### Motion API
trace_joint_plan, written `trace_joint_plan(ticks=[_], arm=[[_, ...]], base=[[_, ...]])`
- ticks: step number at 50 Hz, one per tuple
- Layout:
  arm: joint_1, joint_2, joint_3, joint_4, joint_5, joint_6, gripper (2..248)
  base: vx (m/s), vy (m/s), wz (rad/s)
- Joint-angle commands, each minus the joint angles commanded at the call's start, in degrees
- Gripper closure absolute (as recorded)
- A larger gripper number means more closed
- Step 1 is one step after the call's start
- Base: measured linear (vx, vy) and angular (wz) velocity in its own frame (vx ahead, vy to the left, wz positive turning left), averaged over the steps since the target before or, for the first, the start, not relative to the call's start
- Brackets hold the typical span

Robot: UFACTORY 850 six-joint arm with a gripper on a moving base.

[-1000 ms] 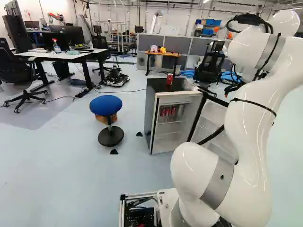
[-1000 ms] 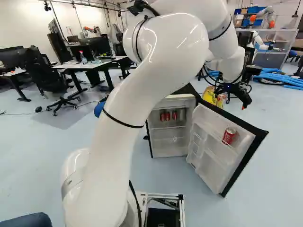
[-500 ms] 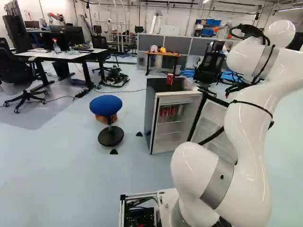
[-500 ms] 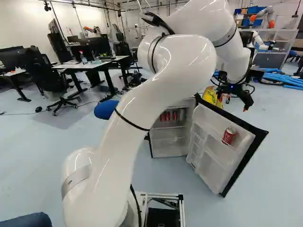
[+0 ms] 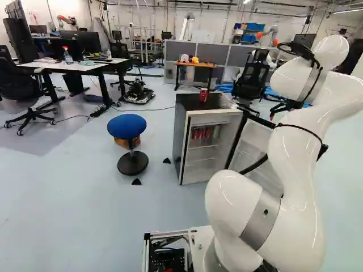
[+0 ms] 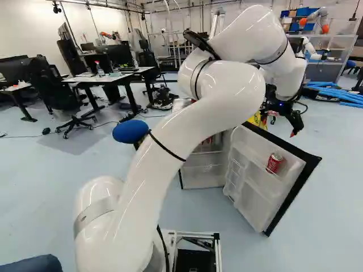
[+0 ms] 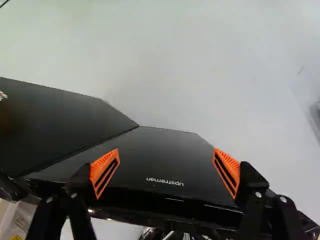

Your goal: Grab a drink from the fridge

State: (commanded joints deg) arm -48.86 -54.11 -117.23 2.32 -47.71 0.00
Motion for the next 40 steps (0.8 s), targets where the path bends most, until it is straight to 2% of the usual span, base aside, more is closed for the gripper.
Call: trace_joint_plan(ticks=[11, 28, 40], arm=[[-0.27, -3.10, -5.06, 0.42, -4.53, 0.00, 3], [-0.32, -6.85, -10.13, 0.42, -4.53, 0.00, 3], [-0.30, -9.07, -11.83, 0.42, -4.53, 0.00, 3]], base=[[0.000, 0.000, 0.000], [0.000, 0.000, 0.000], [0.000, 0.000, 0.000]])
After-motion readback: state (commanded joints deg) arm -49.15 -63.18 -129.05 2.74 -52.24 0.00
